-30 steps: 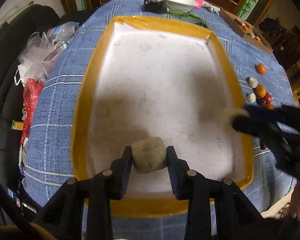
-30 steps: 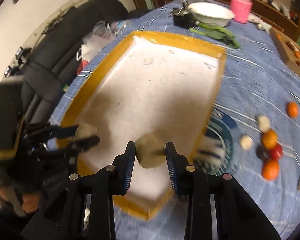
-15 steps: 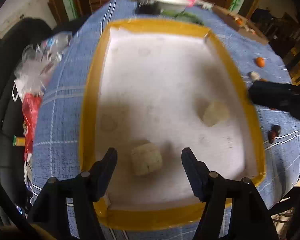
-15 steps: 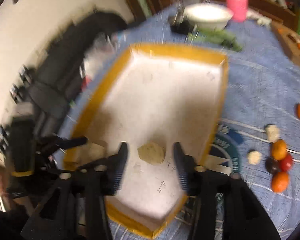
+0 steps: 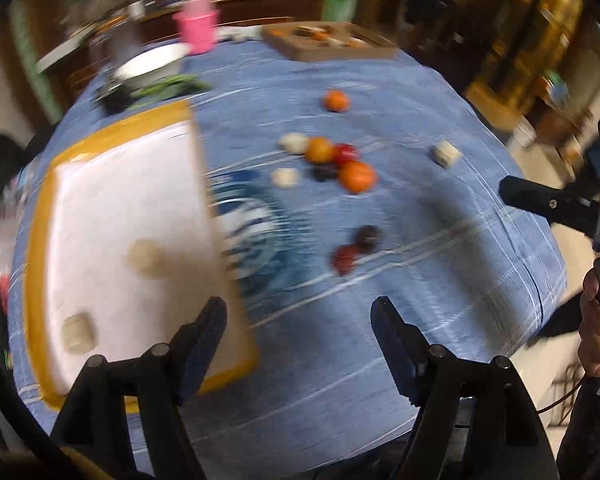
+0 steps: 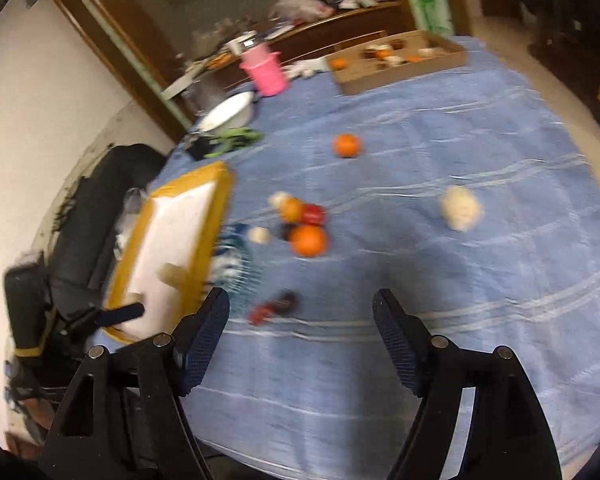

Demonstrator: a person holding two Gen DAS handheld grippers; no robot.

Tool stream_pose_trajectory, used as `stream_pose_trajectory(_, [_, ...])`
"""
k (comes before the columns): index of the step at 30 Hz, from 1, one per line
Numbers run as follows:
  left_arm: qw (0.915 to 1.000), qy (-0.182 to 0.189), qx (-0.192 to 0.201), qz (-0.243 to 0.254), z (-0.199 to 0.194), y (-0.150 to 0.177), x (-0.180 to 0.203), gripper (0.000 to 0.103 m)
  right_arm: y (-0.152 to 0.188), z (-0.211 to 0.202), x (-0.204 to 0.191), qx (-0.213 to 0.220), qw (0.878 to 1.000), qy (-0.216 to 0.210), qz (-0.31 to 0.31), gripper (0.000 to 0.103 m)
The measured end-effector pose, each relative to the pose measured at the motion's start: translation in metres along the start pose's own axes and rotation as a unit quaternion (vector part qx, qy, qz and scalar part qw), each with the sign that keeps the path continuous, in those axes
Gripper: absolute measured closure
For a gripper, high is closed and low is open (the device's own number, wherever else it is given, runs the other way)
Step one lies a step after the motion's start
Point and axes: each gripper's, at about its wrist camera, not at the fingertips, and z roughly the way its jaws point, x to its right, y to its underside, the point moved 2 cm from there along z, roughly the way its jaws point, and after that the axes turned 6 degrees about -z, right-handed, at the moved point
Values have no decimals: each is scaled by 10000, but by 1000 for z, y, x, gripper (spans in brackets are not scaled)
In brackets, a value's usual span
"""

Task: Organize fruits
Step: 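Grasp the red date with the left gripper while the right grasps a pale cube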

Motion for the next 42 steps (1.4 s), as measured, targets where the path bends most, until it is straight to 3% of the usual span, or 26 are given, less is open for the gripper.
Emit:
stream_pose_trajectory(3, [9993, -92, -152, 322, 21, -4, 32, 26, 12, -3, 13, -76, 9999, -38, -76, 29])
stream_pose_trajectory(7, [9968, -388, -476, 503, 56, -11, 47, 30, 19, 4, 26, -183, 9997, 29, -126, 31])
stream_pose_trajectory(9, [9949, -586, -625, 525, 70, -15, 47, 40, 24, 9, 34, -251, 9996, -38, -111, 34])
stream_pose_trajectory(13, [9935, -641, -816, 473, 88, -22, 44, 54, 28, 23, 40, -460, 9988, -109, -94, 42])
stream_pose_trajectory(16, [9936, -580, -907, 341, 96, -23, 41, 71, 24, 29, 43, -469, 9988, -118, -42, 43])
stream_pose_trajectory(17, [9941, -490, -928, 263, 96, -23, 39, 81, 22, 31, 46, -466, 9989, -101, 0, 44])
stream_pose_trajectory(19, [9945, -431, -932, 228, 94, -20, 36, 81, 16, 34, 53, -476, 9988, -35, 54, 51])
stream_pose_trajectory(25, [9957, 60, -906, -184, 70, -2, 17, 81, -25, 40, 91, -386, 9977, 505, 224, 51])
stream_pose_trajectory(31, [9972, 88, -676, -310, 47, 3, 3, 82, -64, 78, 120, -769, 9916, 1025, 183, 51])
stream_pose_trajectory(35, [9981, 116, -521, -320, 34, 3, -6, 81, -65, 95, 121, -1052, 9854, 1336, 109, 55])
stream_pose_trajectory(42, [9980, 259, -403, -402, 26, -5, -16, 82, -59, 89, 112, -955, 9827, 1588, 60, 50])
